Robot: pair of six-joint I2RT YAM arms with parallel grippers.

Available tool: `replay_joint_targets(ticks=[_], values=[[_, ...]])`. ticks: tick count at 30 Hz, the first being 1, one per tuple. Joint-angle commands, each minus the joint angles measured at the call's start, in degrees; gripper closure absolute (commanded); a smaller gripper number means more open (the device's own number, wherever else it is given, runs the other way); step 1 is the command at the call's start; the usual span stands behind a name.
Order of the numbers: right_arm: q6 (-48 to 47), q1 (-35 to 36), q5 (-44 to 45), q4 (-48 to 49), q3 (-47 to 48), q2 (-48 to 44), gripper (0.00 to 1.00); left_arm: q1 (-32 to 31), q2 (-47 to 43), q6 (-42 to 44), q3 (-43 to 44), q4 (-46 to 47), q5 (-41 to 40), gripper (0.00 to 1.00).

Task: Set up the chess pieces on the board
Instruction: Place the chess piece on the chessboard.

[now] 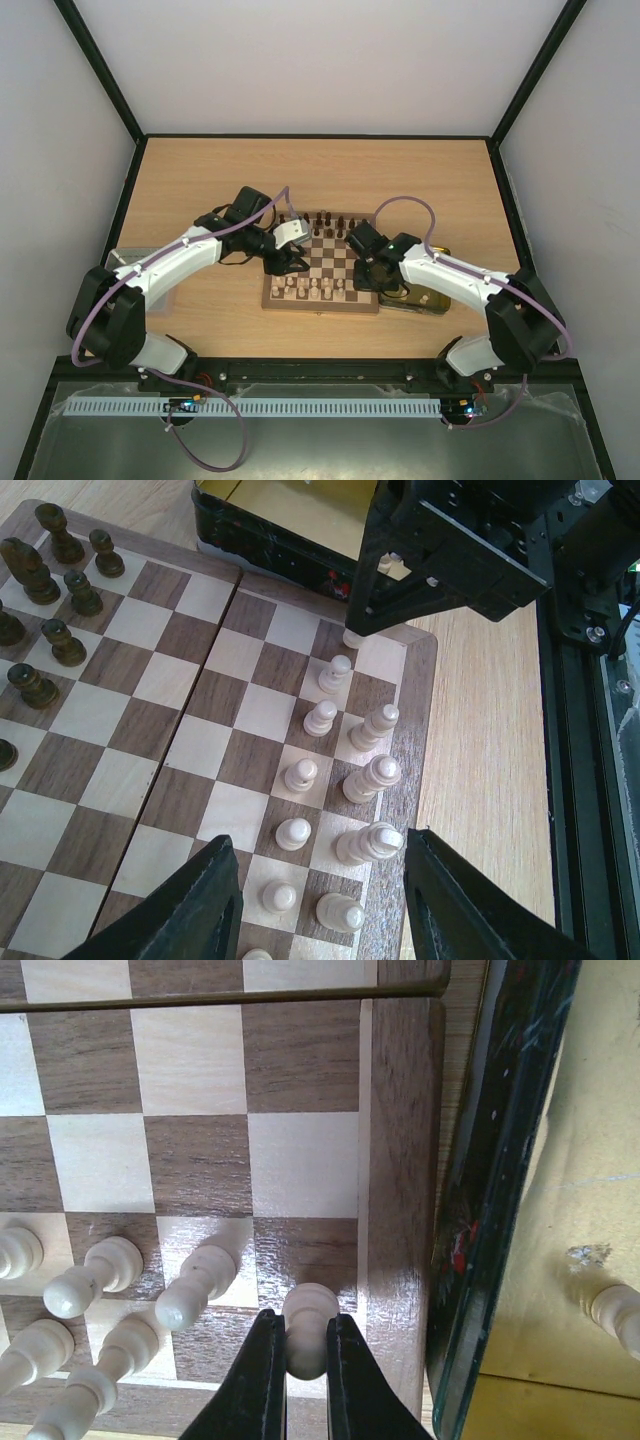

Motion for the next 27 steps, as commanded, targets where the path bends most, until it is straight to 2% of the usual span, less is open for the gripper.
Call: replay_joint_targets(ticks=[1,27], values=[[0.3,0.4,2.8,0.1,0.6,0.8,0.98,0.3,-0.2,1.2,-0.1,-0.7,1.1,0.53],[0.2,0.4,3.2,0.4,2.5,2.8,0.98,0.3,-0.1,1.2,0.0,-0.8,1.2,0.53]])
